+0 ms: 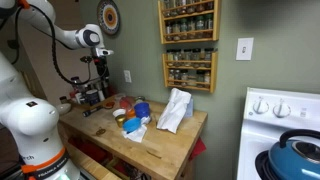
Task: Turn on the torch
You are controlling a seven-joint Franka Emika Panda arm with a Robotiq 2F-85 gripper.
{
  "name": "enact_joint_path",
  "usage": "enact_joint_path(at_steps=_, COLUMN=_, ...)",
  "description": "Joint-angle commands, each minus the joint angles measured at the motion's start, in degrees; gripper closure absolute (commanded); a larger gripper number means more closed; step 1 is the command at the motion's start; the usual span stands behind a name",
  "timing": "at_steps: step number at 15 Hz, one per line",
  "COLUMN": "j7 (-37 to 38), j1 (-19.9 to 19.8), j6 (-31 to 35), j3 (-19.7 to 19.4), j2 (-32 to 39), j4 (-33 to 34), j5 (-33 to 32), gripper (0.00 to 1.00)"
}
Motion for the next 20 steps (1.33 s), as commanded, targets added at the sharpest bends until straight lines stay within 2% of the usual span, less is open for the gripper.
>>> enact_joint_path(at_steps=1, j7=0.3, j1=1.4, j6=-0.1, j3=-1.3, j2=0.1, j4=0.1, j5=-0.4, gripper=0.0)
enact_joint_path(at_steps=10, j7=0.3, j1=1.4, j6=-0.1, j3=-1.3, j2=0.1, j4=0.1, j5=-0.4, gripper=0.0)
enact_joint_path(at_steps=17, j7=0.3, j1=4.3, j6=0.3, j3=2.1, j2=4.1, j4=2.1, j5=-0.2, gripper=0.0)
enact_joint_path(at_steps=18, j7=0.3, j1=1.4, j6=-0.1, j3=-1.3, j2=0.1, j4=0.1, j5=-0.4, gripper=0.0)
enact_joint_path(at_steps=20, j7=0.3, j1=1.4, j6=-0.1, j3=-1.3, j2=0.1, j4=0.1, j5=-0.4, gripper=0.0)
